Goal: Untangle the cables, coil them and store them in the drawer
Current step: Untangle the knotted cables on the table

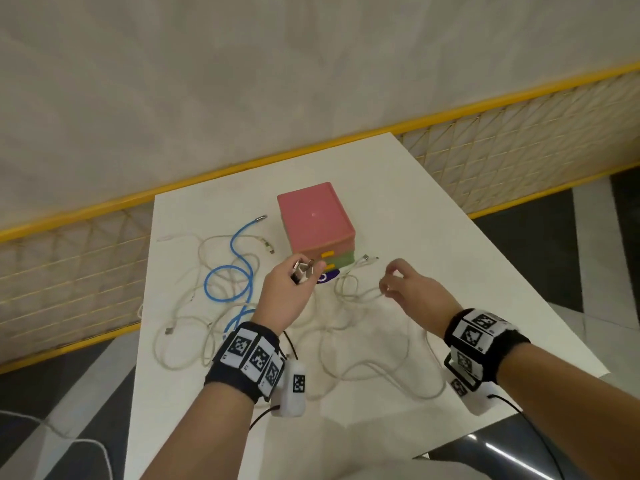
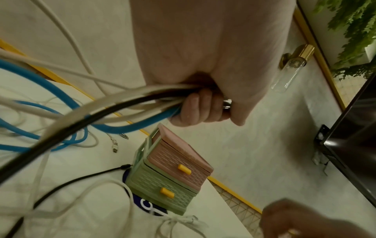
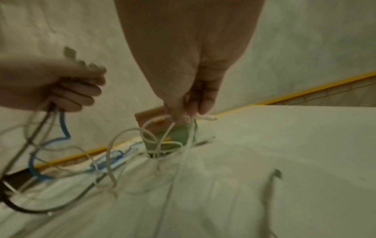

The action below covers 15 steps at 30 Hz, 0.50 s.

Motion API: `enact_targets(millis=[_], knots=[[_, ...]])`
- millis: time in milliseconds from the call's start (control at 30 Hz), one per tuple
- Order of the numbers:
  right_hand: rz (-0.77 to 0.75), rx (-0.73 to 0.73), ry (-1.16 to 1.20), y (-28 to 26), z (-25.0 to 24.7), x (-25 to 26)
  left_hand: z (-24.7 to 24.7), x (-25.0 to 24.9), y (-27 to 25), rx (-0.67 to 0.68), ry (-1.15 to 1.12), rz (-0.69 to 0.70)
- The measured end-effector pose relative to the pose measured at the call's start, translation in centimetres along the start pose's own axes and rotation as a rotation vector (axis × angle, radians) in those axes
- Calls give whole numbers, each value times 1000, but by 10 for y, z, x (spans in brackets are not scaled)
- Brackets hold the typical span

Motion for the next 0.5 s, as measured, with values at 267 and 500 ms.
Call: enact_targets(millis=[267,500], knots=[[-121,-254,313,18,-57,54,9,-37,-4,293,-114,104],[18,-128,246,25,-45,23,-18,-39,-3,65,-200,136]])
Point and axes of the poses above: each hand's wrist, its own y-axis towards the middle knuckle, its own z-axis out of the palm, x = y × z, the point moved 3 cm from there along y, towards the middle knuckle, and after that the axes turned 4 degrees about -y, right-handed, at the moved point
